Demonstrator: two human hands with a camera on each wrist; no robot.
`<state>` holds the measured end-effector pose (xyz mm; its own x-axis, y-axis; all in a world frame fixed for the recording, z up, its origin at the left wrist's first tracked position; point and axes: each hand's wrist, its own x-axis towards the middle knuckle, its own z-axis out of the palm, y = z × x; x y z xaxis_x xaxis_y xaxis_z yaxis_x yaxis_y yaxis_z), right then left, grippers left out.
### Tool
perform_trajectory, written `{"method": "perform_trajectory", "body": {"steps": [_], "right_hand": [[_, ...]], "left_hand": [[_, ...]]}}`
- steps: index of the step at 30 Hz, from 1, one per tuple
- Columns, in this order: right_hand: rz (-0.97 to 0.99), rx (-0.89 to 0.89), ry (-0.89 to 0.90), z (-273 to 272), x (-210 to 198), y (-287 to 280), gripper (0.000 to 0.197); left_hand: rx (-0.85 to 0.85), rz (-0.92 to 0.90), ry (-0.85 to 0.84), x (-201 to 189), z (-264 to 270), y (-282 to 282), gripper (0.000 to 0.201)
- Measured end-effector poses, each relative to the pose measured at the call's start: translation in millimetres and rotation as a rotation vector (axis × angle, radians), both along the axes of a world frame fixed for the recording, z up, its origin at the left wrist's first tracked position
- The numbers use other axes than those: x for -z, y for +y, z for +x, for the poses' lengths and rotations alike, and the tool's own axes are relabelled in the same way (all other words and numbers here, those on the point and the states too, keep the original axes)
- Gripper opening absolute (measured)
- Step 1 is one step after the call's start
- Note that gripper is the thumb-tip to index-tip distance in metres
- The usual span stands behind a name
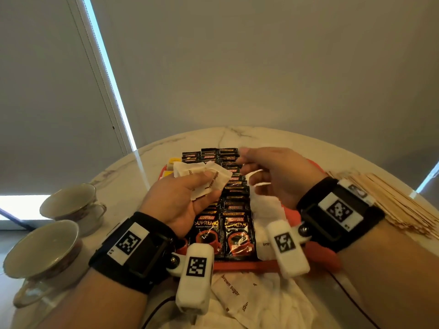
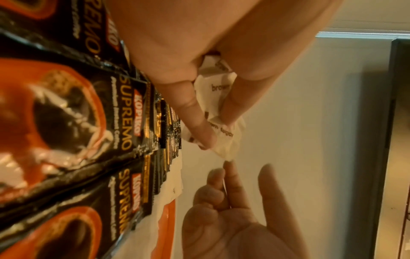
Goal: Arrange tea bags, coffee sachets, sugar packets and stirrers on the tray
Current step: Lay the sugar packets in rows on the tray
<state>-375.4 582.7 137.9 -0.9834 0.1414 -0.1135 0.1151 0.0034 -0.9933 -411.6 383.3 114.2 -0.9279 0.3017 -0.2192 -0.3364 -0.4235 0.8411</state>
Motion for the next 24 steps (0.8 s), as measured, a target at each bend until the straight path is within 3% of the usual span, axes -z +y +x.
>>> {"method": "perform_trajectory", "body": {"steps": [2,4,8,11,14,16,18,22,24], "right_hand": [[0.094,-0.066,0.005,15,5,-19,0.039],[0.091,-0.056,0.042,23,13,-30,0.031],[-0.160,-0.011,0.083,23,22,-35,0.012],[-0.369,0.021,0.069,21,26,-36,0.014],[-0.457,0.042,0.071,20,27,-37,0.020],[-0.470,0.039,0.076,19,28,-37,0.017],[-0.462,0.005,0.075,20,28,-36,0.016],[-0.370,-0.060,0.089,22,28,-31,0.026],[-0.326,-0.046,0.100,22,28,-29,0.020]], "left_hand": [[-0.001,-0.050,0.044,-1,3,0,0.029],[0.002,-0.112,0.092,-2,7,0,0.027],[-0.033,-0.106,0.077,-3,8,1,0.015],[-0.072,-0.071,0.056,-4,7,1,0.016],[-0.010,-0.061,0.047,-4,9,2,0.022],[0.039,-0.084,0.081,-4,10,4,0.022],[0.064,-0.152,0.166,-1,13,6,0.009],[0.072,-0.260,0.226,1,16,5,0.022],[0.071,-0.272,0.199,0,15,6,0.023]]}}
